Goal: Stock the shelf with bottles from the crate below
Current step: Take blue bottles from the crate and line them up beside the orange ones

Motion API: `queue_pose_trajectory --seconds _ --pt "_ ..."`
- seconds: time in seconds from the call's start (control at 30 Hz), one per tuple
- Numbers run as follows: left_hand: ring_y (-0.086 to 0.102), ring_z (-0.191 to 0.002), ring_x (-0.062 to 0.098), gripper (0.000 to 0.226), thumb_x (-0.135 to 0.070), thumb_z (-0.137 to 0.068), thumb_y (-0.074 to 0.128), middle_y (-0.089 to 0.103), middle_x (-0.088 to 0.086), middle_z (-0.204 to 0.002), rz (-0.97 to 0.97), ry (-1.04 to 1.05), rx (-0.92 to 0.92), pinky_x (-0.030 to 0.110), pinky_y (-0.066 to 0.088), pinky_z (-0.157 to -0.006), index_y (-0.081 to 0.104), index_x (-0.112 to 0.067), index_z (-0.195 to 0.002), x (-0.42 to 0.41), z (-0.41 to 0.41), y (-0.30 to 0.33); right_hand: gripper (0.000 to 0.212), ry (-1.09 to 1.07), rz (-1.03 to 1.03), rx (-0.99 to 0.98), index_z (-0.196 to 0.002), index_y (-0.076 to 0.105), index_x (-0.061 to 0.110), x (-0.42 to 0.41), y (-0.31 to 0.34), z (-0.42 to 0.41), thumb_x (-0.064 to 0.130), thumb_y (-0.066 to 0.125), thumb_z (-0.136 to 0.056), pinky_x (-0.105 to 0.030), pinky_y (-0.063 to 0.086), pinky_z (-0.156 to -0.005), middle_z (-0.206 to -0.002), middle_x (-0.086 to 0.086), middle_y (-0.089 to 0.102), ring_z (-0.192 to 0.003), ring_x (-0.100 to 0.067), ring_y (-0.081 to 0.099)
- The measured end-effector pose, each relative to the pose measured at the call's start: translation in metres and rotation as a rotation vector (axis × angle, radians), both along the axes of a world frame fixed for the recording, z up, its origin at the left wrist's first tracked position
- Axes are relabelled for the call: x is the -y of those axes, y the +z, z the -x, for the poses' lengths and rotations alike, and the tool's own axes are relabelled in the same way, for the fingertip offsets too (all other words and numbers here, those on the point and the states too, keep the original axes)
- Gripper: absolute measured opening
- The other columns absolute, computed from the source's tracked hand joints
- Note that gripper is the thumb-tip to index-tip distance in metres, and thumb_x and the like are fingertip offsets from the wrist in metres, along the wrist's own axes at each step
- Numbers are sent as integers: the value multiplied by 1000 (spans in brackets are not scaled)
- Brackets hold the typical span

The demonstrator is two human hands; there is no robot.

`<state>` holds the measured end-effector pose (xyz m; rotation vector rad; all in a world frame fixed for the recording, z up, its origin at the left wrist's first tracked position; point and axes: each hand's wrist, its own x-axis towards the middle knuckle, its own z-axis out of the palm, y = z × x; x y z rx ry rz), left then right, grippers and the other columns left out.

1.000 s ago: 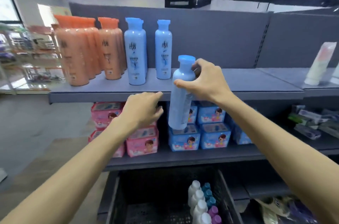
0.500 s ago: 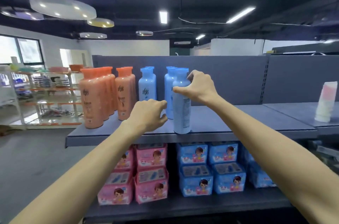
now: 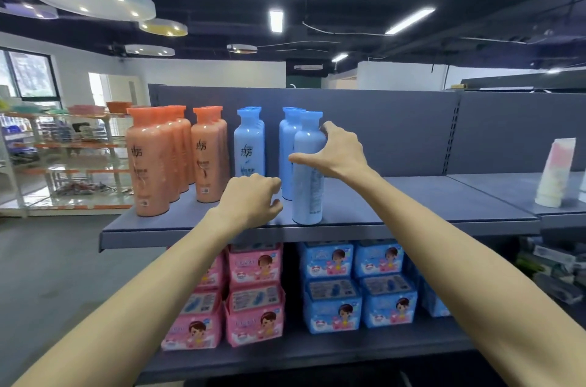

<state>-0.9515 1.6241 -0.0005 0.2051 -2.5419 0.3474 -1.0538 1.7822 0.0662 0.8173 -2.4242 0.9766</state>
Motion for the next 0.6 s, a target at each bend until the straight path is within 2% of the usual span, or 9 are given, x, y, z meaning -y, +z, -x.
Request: queue_pose_trajectory --seconds 0.1,0.2,0.3,0.4,0.5,0.6 --pt "61 -84 27 23 -40 -88 48 65 1 -91 -3 8 -14 30 33 -62 56 -24 -102 2 -1 1 70 86 64 107 -112 53 20 -2 -1 2 55 79 -57 -43 60 -75 -103 0 61 -94 -23 63" --pt "61 -84 28 22 -39 -88 48 65 3 -92 -3 13 -11 30 33 -62 55 -24 -103 3 -2 1 59 163 85 216 -111 47 15 -4 0 1 41 77 -67 -42 61 -75 -107 -3 60 -94 -19 64" --pt "61 -84 28 23 -39 -89 48 65 2 -93 -2 21 1 30 33 -62 54 -24 -105 5 -3 -1 64 153 15 213 -113 46 12 -3 -9 -4 47 79 -70 -33 54 -67 -110 -3 57 -93 -19 59" --pt "61 -83 27 24 -40 -89 47 65 1 -92 3 29 14 31 35 -62 55 -23 -103 9 -3 -2 80 35 -64 95 -111 47 11 3 -25 -4 60 85 -60 -34 48 -69 -107 -4 54 -94 -23 56" --pt "62 -85 28 26 -40 -89 47 65 2 -94 11 36 24 31 38 -63 56 -22 -106 12 -3 -2 71 57 -7 151 -108 48 11 2 -28 -1 48 86 -62 -38 55 -70 -105 -4 59 -92 -22 60" --pt "62 -85 28 27 -40 -89 48 65 3 -96 34 47 35 31 39 -64 57 -21 -107 12 -3 -1 63 131 0 229 -112 45 11 -3 -24 0 35 83 -68 -29 50 -59 -109 -5 59 -91 -19 60"
